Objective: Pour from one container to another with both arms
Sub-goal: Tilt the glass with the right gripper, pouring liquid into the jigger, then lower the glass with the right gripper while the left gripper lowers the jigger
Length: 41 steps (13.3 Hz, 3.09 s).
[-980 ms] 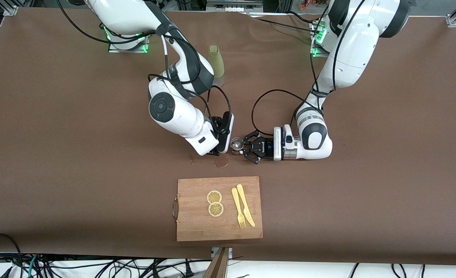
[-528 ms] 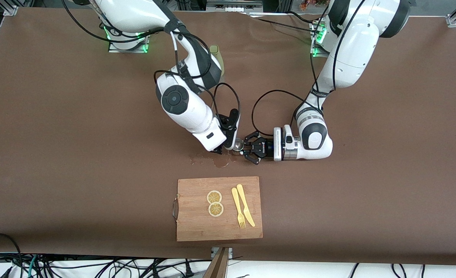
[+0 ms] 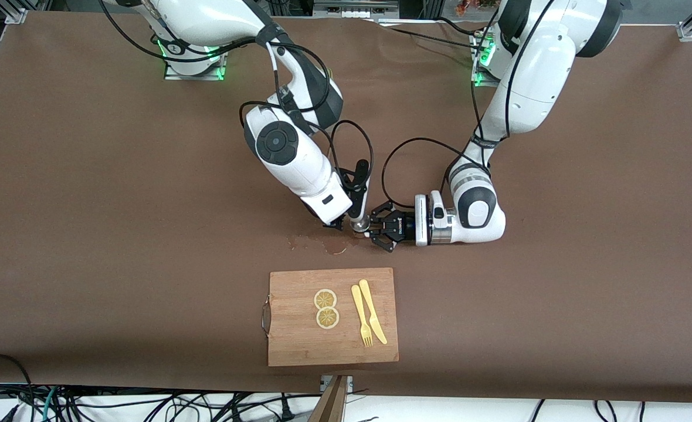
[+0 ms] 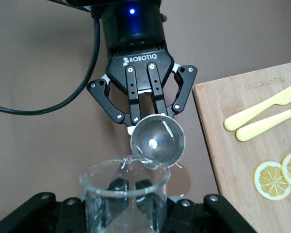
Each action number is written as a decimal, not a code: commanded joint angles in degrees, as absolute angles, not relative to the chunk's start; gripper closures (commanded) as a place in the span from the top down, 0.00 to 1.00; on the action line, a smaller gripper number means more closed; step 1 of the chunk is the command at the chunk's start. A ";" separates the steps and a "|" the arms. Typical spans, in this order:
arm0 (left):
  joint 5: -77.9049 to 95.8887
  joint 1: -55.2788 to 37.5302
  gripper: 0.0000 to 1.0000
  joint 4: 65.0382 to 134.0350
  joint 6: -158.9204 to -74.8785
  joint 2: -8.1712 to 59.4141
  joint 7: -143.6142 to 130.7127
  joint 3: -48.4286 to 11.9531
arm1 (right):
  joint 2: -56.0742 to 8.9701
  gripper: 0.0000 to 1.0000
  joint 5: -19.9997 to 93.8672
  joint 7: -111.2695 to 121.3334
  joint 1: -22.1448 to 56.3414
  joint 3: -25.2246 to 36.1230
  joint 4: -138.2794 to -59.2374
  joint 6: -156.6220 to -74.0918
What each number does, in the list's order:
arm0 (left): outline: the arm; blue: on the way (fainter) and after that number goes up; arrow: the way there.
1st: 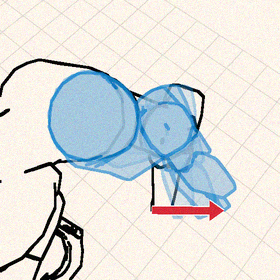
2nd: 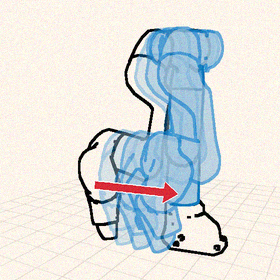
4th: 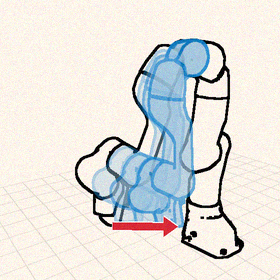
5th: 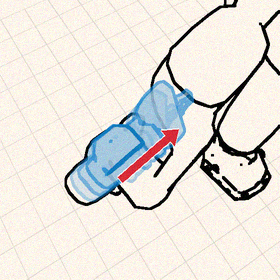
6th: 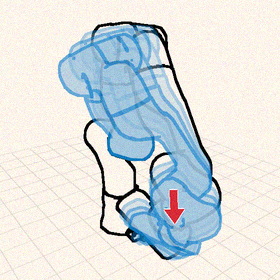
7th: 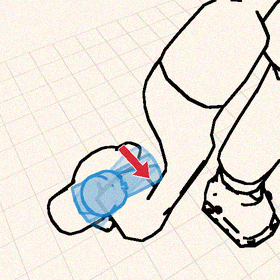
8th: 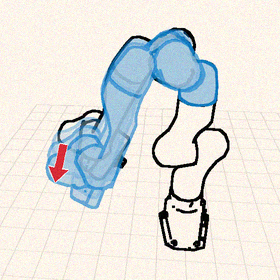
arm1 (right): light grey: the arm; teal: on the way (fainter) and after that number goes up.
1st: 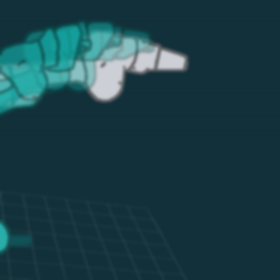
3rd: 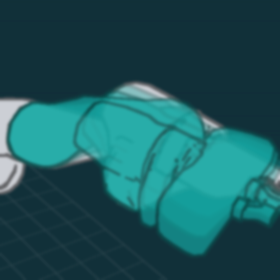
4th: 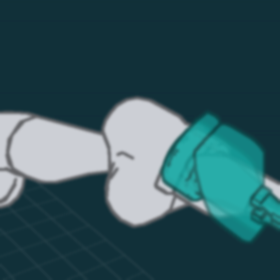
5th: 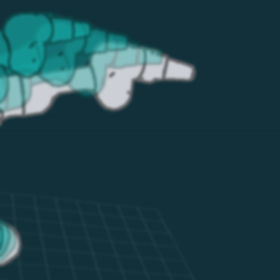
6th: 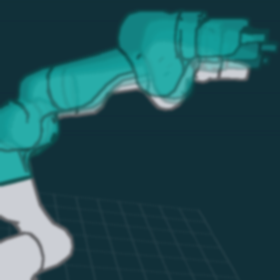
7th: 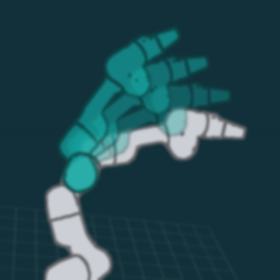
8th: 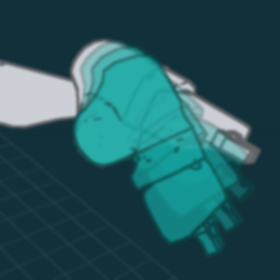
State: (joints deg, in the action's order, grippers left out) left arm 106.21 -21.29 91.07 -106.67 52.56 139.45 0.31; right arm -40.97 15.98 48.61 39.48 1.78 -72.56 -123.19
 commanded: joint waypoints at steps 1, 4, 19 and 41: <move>108.37 -21.71 0.00 89.82 -108.72 53.26 142.47 -0.18 | -40.87 0.01 14.85 46.76 39.81 2.20 -70.93 -123.05; 108.37 -21.62 0.00 89.91 -108.72 53.26 142.47 -0.18 | -41.74 0.01 14.77 45.35 39.55 2.29 -70.84 -125.06; 108.37 -21.62 0.00 89.82 -108.72 53.26 142.47 -0.18 | -42.28 0.01 10.11 43.60 40.43 2.29 -70.40 -125.60; 95.82 -9.34 0.00 92.55 -100.05 49.57 145.37 -0.18 | -34.63 0.02 45.69 87.77 16.10 2.29 -76.72 -97.23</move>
State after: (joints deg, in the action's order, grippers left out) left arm 99.67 -12.80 90.41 -102.91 51.73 142.70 0.64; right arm -36.48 43.20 81.91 19.10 3.10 -73.19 -100.18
